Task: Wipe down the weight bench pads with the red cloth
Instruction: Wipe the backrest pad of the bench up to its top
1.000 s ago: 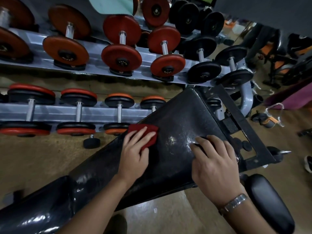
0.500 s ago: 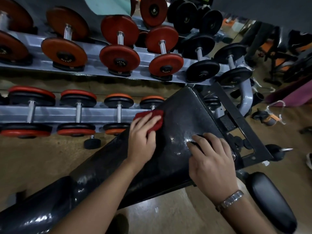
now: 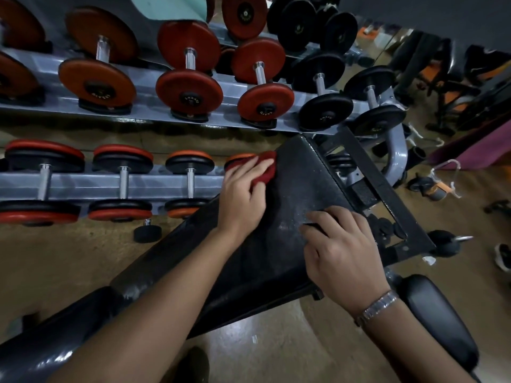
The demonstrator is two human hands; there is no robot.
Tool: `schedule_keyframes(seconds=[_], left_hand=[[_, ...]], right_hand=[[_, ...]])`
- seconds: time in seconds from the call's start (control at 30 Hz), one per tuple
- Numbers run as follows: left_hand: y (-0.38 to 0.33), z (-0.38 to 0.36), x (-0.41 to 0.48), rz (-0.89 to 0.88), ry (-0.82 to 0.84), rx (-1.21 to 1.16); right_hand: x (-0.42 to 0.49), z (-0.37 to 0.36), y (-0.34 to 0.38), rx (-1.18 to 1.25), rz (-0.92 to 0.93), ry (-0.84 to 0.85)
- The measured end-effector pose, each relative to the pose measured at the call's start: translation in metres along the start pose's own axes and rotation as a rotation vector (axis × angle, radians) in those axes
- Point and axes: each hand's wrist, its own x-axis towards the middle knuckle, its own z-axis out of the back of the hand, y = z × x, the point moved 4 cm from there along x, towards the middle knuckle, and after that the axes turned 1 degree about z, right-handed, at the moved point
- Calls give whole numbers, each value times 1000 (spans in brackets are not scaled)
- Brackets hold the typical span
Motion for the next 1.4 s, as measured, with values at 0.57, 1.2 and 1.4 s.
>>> schedule_keyframes(seconds=[0.57, 1.2, 1.4], left_hand=[[-25, -10, -18, -169, 49, 43], [-9, -2, -10, -169, 5, 72], [-43, -15, 9, -183, 40, 38]], right_hand=[[-3, 7, -33, 102, -88, -58], [-3, 5, -32, 94, -96, -60], [-2, 4, -31, 104, -122, -55]])
